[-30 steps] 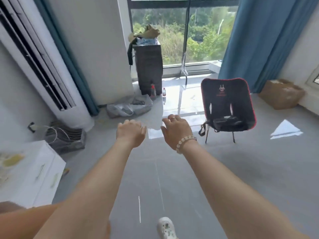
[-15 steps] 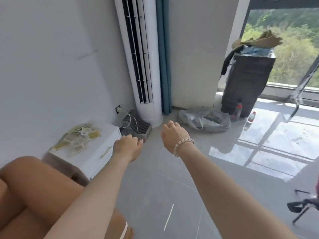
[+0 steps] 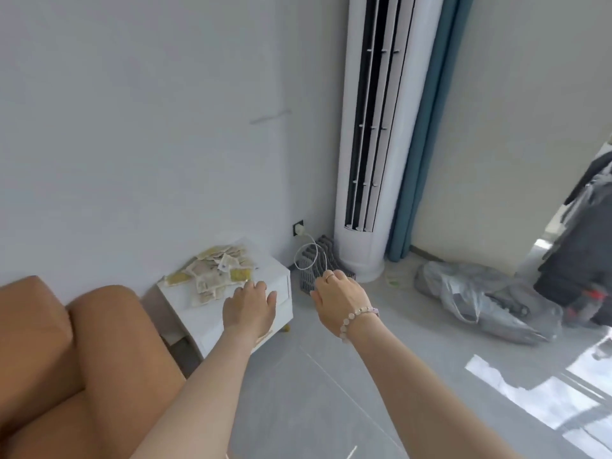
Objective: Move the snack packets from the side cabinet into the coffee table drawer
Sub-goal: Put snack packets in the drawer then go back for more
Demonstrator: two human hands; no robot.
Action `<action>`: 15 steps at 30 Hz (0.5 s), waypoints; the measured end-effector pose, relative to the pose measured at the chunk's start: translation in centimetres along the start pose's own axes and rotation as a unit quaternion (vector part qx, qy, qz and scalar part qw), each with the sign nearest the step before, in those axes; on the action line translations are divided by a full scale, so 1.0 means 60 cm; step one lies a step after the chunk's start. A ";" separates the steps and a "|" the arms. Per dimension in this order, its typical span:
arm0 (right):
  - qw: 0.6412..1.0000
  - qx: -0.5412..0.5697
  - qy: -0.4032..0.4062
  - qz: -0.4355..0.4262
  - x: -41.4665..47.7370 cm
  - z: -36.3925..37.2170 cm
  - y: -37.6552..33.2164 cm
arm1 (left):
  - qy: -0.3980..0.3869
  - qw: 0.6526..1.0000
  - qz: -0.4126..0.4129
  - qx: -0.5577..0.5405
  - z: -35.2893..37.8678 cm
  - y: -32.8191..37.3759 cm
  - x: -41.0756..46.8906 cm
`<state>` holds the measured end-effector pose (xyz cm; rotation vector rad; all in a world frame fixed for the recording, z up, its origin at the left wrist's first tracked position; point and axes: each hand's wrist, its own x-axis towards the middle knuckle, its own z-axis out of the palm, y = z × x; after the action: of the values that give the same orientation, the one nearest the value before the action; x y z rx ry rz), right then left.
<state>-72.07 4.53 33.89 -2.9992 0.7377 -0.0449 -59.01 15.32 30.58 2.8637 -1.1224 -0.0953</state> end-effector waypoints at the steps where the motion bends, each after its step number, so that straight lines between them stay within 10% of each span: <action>1: 1.000 -0.003 0.000 -0.005 0.025 -0.002 0.009 | 0.000 1.000 -0.003 -0.008 -0.001 0.009 0.026; 15: 0.998 0.038 -0.019 -0.054 0.385 0.022 0.038 | -0.013 0.996 -0.046 0.069 0.002 -0.072 0.311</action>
<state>-52.64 -8.15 32.79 -2.9548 0.5580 -0.0185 -42.43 5.81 29.49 3.0444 -1.0416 -0.0625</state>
